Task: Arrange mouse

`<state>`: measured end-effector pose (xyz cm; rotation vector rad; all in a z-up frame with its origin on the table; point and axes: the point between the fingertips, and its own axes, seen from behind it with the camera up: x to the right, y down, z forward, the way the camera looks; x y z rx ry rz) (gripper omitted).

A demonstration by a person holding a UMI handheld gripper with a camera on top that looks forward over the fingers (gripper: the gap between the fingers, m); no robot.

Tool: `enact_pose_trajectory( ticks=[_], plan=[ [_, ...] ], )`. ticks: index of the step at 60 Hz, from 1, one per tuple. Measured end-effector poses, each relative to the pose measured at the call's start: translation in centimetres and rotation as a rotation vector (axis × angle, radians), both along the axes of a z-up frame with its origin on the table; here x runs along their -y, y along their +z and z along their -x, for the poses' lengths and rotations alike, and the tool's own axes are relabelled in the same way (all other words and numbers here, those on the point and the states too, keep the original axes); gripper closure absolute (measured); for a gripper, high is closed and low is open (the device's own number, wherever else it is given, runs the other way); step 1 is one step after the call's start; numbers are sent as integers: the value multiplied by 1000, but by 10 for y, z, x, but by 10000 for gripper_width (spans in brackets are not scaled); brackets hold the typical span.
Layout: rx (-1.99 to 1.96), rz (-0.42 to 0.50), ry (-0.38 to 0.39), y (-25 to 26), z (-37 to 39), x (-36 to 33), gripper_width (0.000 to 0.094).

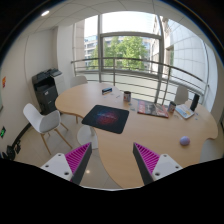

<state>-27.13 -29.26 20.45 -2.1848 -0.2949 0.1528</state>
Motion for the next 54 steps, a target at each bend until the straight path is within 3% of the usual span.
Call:
enact_pose_trajectory(
  ticks=[13,23,38,54],
  plan=[
    [7,91,-85,-52,-65,8,90],
    [17,142,-170,-118,-203,-11,90],
    [35,105,-303,-178,-368,-101,93],
    [-29,101,-365,-215,-426,-204,89]
  ],
)
